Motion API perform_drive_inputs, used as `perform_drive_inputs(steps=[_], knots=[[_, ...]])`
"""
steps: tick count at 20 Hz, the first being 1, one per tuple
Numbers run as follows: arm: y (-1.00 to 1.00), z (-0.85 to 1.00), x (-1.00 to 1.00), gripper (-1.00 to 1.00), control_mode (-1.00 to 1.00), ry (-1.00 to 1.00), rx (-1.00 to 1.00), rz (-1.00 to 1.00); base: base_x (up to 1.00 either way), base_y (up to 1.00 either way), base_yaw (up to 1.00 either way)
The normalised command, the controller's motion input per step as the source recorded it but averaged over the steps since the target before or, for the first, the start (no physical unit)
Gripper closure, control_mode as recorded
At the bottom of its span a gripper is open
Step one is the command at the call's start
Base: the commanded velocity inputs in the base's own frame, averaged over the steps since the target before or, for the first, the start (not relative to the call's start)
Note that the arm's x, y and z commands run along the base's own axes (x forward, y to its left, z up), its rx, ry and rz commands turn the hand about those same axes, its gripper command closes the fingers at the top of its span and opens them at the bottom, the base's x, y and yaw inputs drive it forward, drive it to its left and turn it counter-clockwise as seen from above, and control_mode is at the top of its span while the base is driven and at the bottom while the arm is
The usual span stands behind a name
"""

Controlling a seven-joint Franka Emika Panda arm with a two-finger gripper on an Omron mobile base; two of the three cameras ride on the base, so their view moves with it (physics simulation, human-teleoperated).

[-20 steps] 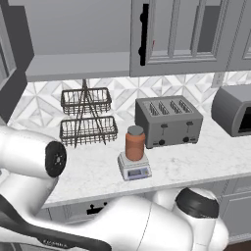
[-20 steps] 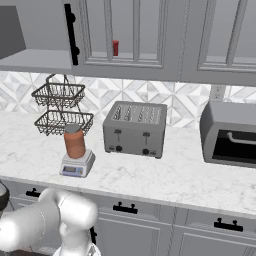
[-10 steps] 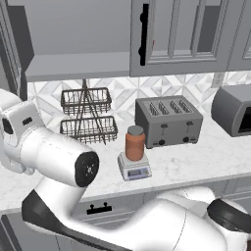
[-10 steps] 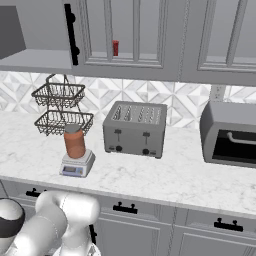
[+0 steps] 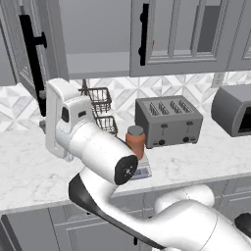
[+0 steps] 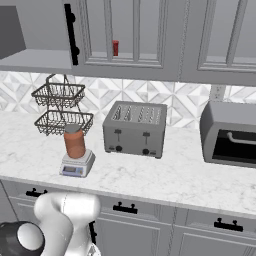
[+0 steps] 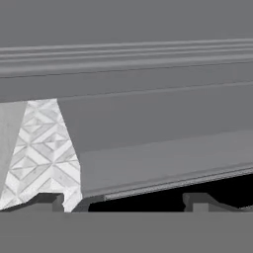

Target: Pick the honey bottle and place it on the digital scale for weighing, and close the cabinet.

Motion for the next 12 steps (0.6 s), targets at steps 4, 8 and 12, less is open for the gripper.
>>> perform_drive_inputs(steps=[4,8,12], knots=[[-1.00,0.00,1.00,-1.00,-1.00,0.07,0.12,-0.11,0.00,0.00,0.00],[-0.98,-0.01,1.00,-1.00,-1.00,0.07,0.12,-0.08,0.00,0.00,0.00],[-0.84,-0.05,1.00,-1.00,-1.00,0.06,0.11,-0.05,0.00,0.00,0.00]])
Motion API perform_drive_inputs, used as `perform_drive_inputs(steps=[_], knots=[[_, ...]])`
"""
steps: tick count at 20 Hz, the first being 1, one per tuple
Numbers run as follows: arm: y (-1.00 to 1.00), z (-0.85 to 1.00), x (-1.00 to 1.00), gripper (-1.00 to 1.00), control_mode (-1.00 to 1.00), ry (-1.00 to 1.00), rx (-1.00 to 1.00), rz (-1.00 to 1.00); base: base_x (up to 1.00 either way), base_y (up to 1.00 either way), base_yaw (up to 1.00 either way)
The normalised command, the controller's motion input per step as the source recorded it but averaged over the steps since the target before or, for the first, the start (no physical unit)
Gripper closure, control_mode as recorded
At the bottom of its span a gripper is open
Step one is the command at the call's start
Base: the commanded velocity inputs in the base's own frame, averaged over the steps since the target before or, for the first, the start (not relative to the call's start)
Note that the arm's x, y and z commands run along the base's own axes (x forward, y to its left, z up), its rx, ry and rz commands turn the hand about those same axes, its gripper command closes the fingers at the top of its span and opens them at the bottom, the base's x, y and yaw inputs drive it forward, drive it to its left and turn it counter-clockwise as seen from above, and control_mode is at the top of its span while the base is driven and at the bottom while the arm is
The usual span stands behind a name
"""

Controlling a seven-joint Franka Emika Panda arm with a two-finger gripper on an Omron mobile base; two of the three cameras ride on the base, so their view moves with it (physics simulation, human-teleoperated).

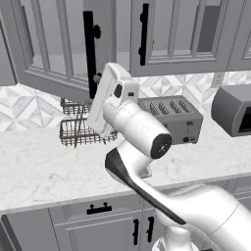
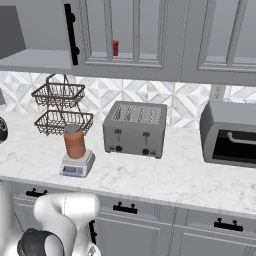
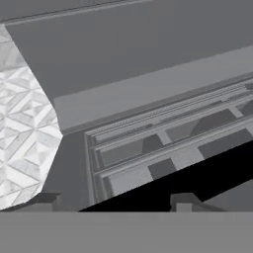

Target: Pick the honey bottle and place it on the digital scale for weighing, and close the cabinet.

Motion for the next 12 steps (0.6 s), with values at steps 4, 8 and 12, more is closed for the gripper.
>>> perform_drive_inputs(steps=[4,8,12], knots=[[-0.61,-0.04,1.00,-1.00,-1.00,0.00,0.10,0.00,0.00,0.00,0.00],[-0.25,-0.15,1.00,-1.00,-1.00,0.00,0.05,0.00,0.00,0.00,0.00],[-0.32,-0.19,1.00,-1.00,-1.00,0.00,0.05,0.00,0.00,0.00,0.00]])
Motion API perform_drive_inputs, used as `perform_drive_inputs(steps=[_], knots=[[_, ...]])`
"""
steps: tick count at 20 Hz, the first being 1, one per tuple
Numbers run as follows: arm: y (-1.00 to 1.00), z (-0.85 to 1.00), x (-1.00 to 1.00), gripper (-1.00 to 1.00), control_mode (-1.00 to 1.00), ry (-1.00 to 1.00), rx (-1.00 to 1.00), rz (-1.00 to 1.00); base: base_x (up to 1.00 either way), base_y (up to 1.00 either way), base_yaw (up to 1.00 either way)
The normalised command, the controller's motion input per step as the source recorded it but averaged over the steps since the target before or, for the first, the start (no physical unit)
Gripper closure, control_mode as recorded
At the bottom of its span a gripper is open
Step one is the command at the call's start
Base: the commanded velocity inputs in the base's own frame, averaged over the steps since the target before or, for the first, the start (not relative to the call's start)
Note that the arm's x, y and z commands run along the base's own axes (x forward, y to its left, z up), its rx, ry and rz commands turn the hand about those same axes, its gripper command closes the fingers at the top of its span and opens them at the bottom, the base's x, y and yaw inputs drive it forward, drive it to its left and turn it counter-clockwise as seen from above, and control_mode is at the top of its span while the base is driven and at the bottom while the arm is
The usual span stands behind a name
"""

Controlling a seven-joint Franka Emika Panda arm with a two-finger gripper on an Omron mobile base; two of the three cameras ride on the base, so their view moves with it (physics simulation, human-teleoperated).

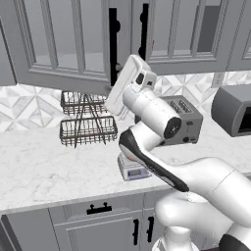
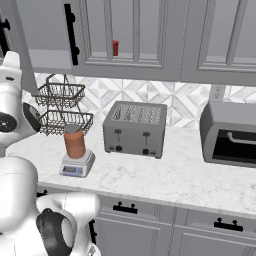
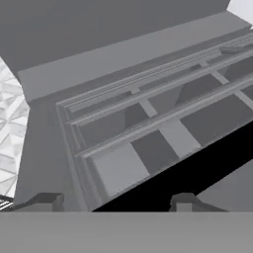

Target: Pick the honey bottle and place it on the digital scale for weighing, and close the cabinet.

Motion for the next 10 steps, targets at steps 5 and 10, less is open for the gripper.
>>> perform_drive_inputs(steps=[5,10], knots=[[-0.10,-0.12,1.00,-1.00,-1.00,0.00,0.01,-0.05,0.00,0.00,0.00],[0.16,-0.02,1.00,-1.00,-1.00,0.00,0.00,-0.13,0.00,0.00,0.00]])
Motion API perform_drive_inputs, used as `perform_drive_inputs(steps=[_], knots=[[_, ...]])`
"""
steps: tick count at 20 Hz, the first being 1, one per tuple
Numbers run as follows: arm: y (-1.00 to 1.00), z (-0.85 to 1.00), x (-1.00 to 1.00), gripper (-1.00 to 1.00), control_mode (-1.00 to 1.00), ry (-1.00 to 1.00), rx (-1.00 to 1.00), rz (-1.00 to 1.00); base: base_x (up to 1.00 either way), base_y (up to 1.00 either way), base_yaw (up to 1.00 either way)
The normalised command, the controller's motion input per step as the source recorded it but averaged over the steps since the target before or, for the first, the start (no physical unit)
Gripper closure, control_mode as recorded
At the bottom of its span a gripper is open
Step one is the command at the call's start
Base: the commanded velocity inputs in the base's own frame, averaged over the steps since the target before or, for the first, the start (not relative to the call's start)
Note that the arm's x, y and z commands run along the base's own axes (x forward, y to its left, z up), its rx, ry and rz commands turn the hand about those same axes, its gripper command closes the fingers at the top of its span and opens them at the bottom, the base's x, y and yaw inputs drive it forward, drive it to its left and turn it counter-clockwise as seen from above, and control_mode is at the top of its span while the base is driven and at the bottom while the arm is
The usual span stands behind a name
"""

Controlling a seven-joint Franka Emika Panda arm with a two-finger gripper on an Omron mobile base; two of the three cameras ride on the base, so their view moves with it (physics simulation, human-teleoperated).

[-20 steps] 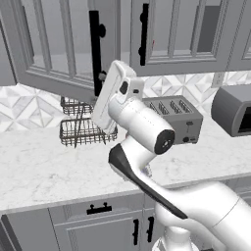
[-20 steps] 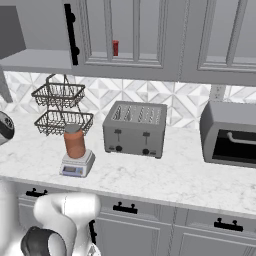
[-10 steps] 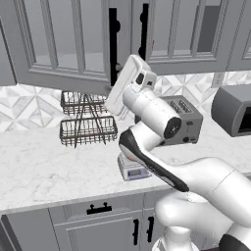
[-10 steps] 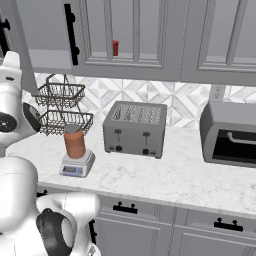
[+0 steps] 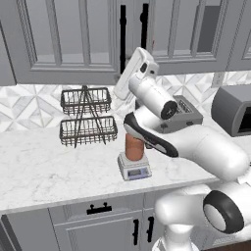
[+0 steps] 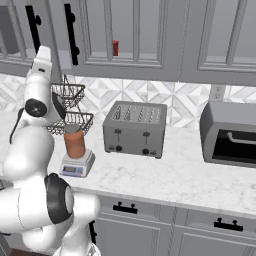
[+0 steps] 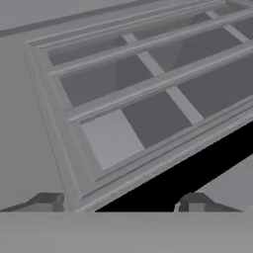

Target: Pick the honey bottle and place it on the digital scale for weighing, and close the cabinet.

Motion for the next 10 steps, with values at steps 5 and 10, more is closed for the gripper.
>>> perform_drive_inputs(steps=[5,10], knots=[[0.22,-0.11,1.00,-1.00,-1.00,0.01,0.00,-0.13,0.00,0.00,0.00],[0.33,-0.12,1.00,-1.00,-1.00,0.01,-0.01,-0.16,0.00,0.00,0.00]])
